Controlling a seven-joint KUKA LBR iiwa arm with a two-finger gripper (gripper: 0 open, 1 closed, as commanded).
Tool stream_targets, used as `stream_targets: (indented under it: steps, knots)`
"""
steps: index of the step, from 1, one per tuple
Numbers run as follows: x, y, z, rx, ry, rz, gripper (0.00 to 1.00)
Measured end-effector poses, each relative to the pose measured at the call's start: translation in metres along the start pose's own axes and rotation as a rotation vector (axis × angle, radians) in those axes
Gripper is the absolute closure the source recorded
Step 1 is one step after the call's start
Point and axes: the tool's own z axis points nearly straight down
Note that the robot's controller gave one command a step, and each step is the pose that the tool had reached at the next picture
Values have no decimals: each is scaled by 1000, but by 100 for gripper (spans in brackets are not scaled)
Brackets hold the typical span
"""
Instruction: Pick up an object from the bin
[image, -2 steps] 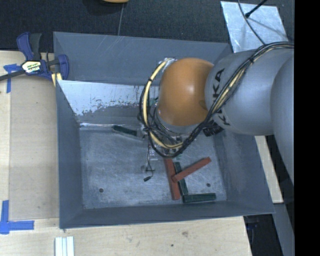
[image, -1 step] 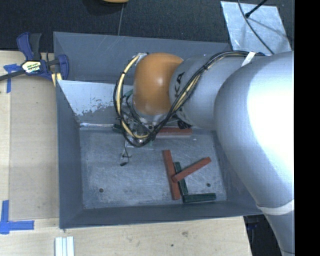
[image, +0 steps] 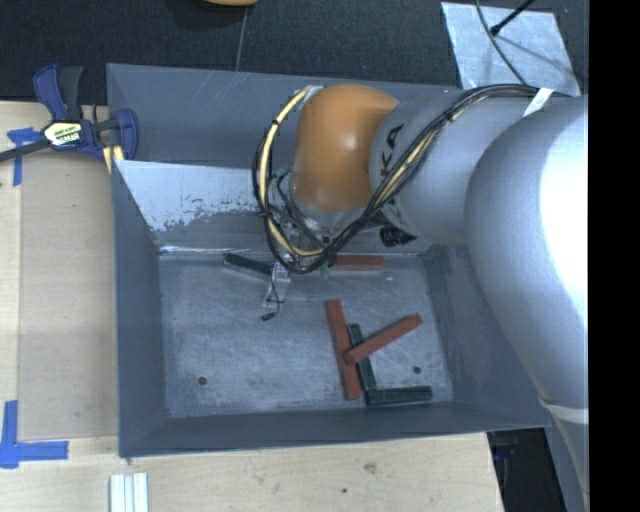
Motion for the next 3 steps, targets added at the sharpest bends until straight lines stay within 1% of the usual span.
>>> stream_targets:
  steps: [1, 2, 3]
  knots:
    - [-3, -7, -18, 0, -2, 3, 0]
    - [2, 4, 44, 3, 9, 187, 0]
    - [-2, 3, 39, -1, -2, 120, 100]
